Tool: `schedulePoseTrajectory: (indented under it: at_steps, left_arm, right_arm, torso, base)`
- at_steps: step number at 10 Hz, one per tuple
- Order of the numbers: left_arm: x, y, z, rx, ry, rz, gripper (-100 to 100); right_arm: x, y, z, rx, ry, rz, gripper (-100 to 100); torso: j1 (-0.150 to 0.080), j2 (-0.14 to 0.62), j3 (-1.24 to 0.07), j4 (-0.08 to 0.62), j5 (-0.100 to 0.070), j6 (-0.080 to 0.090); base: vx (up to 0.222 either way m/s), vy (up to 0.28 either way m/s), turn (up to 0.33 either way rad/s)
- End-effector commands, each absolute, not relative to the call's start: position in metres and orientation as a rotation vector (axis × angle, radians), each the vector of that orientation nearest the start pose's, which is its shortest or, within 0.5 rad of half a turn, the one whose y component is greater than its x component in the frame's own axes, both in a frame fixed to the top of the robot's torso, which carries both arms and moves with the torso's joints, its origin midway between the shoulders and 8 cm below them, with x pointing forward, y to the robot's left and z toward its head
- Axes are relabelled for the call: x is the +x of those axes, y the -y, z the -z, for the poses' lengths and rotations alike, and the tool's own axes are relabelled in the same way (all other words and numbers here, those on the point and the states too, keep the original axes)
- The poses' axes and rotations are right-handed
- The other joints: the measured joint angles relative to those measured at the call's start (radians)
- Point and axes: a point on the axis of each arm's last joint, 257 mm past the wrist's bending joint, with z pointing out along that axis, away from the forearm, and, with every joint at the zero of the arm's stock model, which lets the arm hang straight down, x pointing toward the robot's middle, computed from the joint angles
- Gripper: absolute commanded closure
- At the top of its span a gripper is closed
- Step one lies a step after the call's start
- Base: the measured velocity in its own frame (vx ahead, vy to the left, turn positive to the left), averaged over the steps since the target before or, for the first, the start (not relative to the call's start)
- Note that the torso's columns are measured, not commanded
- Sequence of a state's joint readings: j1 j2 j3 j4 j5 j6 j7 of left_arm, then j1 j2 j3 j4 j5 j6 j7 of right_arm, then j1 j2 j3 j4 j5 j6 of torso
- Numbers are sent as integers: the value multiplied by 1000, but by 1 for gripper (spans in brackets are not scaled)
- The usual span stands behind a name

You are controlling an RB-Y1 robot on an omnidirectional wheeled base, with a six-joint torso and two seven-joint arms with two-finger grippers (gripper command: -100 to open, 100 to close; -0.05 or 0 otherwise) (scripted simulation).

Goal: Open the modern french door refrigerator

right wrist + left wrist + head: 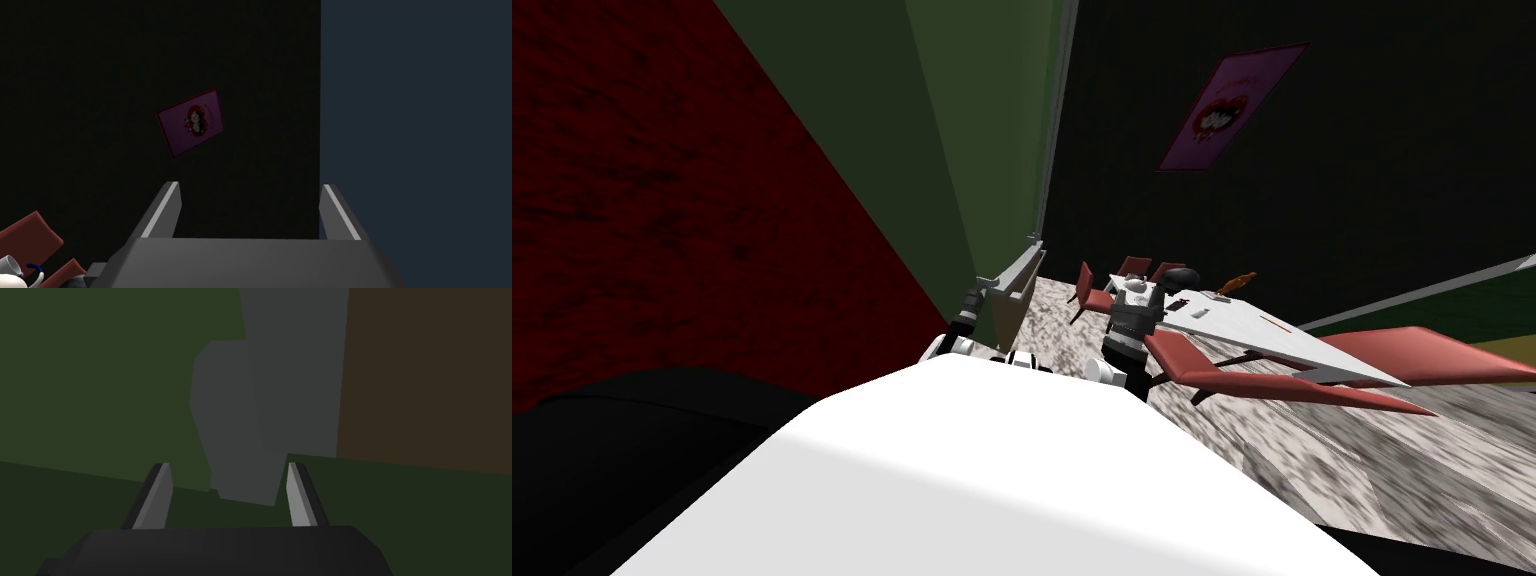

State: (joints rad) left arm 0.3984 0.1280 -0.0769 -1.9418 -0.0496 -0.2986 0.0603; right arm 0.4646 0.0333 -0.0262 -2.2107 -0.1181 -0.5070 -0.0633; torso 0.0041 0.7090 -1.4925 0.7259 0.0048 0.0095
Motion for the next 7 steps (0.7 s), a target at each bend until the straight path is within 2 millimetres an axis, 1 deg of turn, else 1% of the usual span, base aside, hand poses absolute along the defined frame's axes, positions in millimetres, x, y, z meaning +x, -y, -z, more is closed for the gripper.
schedulePoseTrajectory:
  at_steps: [1,4,5,6,7]
  left_arm:
    - [433,-244,173,-955,-1113,1246,-100]
    - [438,-239,203,-994,-1186,1217,-100]
    - [438,-239,203,-994,-1186,1217,-100]
    - [440,-237,213,-1006,-1211,1206,-100]
    - [440,-237,213,-1006,-1211,1206,-100]
  right_arm:
    - [354,305,-6,800,-502,-1410,0]
    - [354,305,-6,800,-502,-1410,0]
    - [354,305,-6,800,-502,-1410,0]
    - [354,305,-6,800,-502,-1410,0]
    - [354,305,-6,800,-502,-1410,0]
  torso:
    - [-2,-1,-1,-1,0,1]
    - [-5,-3,-1,-2,-1,3]
    - [-6,-4,-1,-4,0,3]
    - [-4,-6,-3,-3,0,3]
    - [-3,-7,-4,-4,1,3]
  base:
    - [-4,-19,-11]
    - [-5,-31,-37]
    - [-7,-26,-13]
    - [-4,-24,-56]
    - [8,-28,-78]
